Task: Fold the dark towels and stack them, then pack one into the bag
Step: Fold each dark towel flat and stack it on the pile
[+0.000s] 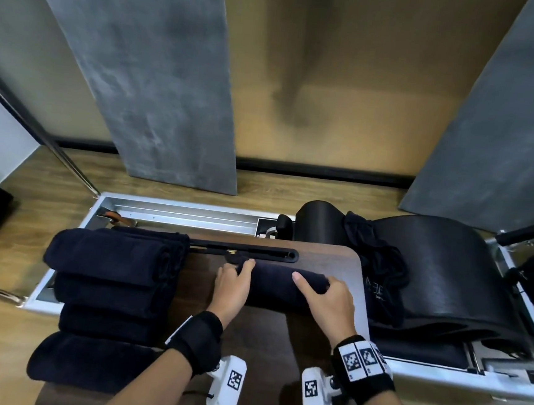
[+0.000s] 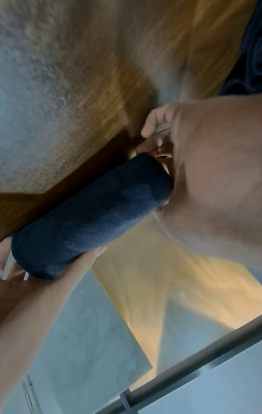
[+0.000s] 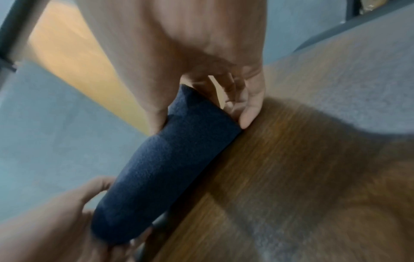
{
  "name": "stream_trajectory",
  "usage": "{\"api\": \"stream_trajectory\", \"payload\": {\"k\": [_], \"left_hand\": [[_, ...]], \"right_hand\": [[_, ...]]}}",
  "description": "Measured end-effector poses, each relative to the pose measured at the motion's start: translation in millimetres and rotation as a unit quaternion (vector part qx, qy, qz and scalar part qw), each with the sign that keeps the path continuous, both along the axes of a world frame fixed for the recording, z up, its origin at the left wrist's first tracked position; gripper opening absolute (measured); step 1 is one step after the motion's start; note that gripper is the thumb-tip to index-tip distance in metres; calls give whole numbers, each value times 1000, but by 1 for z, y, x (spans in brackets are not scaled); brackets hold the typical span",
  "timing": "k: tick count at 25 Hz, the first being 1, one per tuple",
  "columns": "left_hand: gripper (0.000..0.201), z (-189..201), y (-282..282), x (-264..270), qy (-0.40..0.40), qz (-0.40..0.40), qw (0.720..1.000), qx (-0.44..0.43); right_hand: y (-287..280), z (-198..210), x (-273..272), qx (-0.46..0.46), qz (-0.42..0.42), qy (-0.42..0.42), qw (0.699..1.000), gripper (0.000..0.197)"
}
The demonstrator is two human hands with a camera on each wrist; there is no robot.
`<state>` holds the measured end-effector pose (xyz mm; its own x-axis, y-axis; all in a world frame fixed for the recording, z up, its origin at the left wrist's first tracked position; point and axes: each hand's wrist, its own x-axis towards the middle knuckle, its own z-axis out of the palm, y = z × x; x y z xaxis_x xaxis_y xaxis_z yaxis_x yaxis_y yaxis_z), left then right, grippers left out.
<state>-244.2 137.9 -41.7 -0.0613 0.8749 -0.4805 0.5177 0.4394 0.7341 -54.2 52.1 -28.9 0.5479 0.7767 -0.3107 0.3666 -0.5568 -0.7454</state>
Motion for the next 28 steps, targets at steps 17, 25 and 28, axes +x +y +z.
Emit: {"api": "stream_trajectory", "payload": {"k": [17,25,28], "left_hand": [[34,76,-87,-88,-324,32,940,104],[24,73,-119,-237,-264,72,936,224],[30,70,-111,-287,-216,120,943,222]], "right_hand": [[-90,60,-92,296,-203,405,841,48],[-96,65,-247,273,-188,408,851,53],[-83,63,-301,264,-177,388,865,49]]}}
